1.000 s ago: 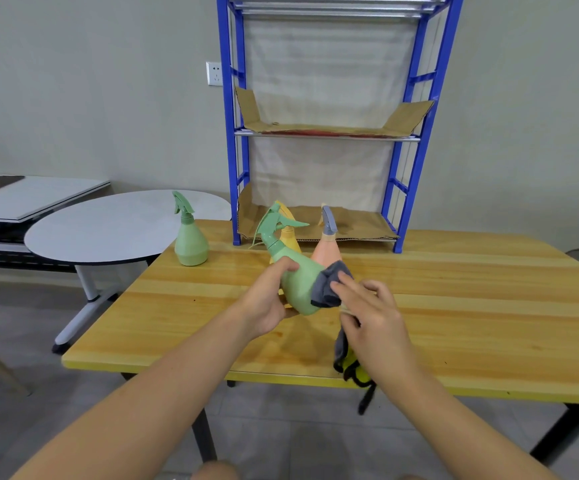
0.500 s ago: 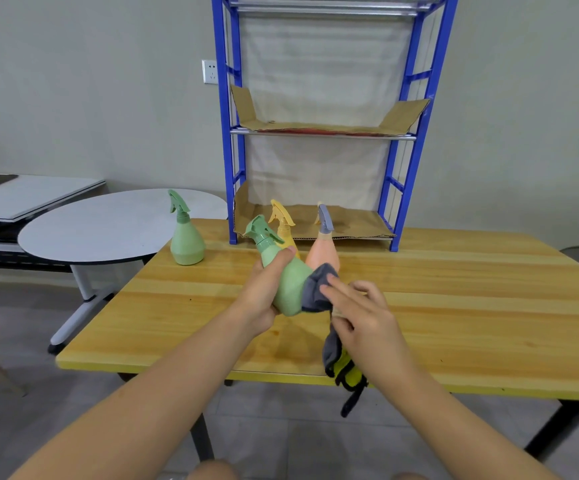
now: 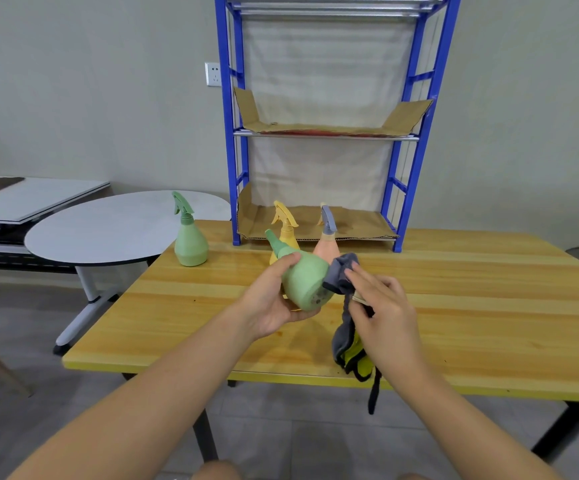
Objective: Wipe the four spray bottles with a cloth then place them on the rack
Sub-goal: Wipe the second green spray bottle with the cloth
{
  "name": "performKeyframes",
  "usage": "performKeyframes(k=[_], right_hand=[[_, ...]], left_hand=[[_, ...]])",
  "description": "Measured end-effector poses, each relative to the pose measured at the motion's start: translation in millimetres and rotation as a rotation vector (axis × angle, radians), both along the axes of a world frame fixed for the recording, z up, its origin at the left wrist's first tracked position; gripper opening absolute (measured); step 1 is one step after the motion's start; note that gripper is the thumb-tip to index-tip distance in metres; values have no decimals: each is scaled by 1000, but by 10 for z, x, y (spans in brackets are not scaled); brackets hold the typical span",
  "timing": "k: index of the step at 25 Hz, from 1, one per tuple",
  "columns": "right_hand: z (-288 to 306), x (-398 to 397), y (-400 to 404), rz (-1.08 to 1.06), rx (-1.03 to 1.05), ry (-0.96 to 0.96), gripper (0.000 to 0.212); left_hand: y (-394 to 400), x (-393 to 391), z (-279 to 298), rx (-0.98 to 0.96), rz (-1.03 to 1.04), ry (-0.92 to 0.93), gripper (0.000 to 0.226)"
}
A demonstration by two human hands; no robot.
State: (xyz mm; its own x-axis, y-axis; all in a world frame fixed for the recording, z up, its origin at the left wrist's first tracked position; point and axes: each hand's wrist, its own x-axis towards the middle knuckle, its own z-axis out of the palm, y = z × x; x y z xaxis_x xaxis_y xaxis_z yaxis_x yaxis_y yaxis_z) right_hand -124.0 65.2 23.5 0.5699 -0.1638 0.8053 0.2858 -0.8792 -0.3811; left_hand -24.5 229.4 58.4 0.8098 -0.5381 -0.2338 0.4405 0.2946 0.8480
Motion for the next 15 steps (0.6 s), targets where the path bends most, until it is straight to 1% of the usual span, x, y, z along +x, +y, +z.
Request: performKeyframes(k=[2, 4, 6, 8, 9, 10, 13, 14, 15], right_hand=[[31, -22, 56, -21, -25, -36, 54], [69, -34, 142, -12, -96, -93, 48], [39, -53, 235, 51, -252, -137, 35], [-53, -85, 247, 126, -410, -117, 30], [-92, -82, 215, 146, -419, -97, 31], [-110, -66, 166, 139, -378, -86, 31], [23, 34, 108, 14, -191, -121, 35], [85, 59, 169, 14, -183, -135, 35], [108, 66, 260, 51, -227, -142, 34]], left_hand=[[-58, -17, 37, -17, 24, 11, 51], [-103, -39, 92, -13, 40, 10, 58], [-104, -63, 162, -26, 41, 32, 64], [-51, -63, 236, -56, 56, 78, 59], [-18, -41, 253, -65, 82, 78, 55], [3, -19, 248, -61, 109, 61, 51], [-26, -57, 192, -14, 136, 14, 47], [-42, -70, 179, -8, 136, 10, 48], [-40, -63, 176, -16, 132, 16, 49]])
